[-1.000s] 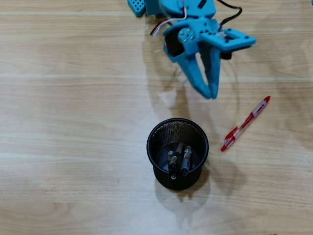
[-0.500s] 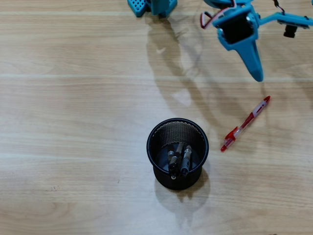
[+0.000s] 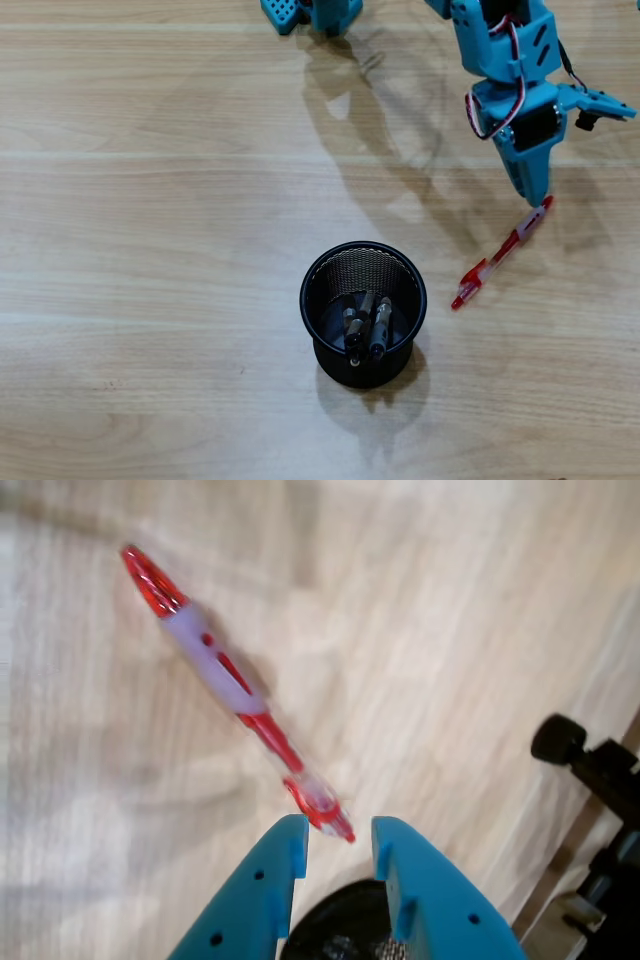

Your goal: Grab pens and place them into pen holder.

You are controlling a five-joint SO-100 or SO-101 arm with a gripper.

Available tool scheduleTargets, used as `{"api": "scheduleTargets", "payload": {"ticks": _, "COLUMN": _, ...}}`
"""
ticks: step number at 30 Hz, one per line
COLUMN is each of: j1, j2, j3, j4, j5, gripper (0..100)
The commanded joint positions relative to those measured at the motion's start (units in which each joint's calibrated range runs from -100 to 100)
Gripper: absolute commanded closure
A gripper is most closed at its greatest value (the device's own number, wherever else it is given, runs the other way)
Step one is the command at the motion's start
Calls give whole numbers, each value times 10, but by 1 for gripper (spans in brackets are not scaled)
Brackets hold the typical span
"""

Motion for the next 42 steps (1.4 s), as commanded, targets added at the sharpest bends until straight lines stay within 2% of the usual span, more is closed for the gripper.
{"api": "scheduleTargets", "payload": {"ticks": 1, "j1": 1, "j2": 4, "j3": -31, "j4": -3, "j5": 4, "gripper": 91}}
{"api": "scheduleTargets", "payload": {"ticks": 5, "j1": 3, "j2": 8, "j3": -23, "j4": 4, "j5": 2, "gripper": 90}}
{"api": "scheduleTargets", "payload": {"ticks": 11, "j1": 9, "j2": 44, "j3": -16, "j4": 21, "j5": 2, "gripper": 78}}
{"api": "scheduleTargets", "payload": {"ticks": 19, "j1": 12, "j2": 100, "j3": -18, "j4": 17, "j5": 4, "gripper": 78}}
{"api": "scheduleTargets", "payload": {"ticks": 34, "j1": 1, "j2": 97, "j3": -48, "j4": 13, "j5": 4, "gripper": 78}}
{"api": "scheduleTargets", "payload": {"ticks": 42, "j1": -10, "j2": 106, "j3": -75, "j4": 20, "j5": 26, "gripper": 78}}
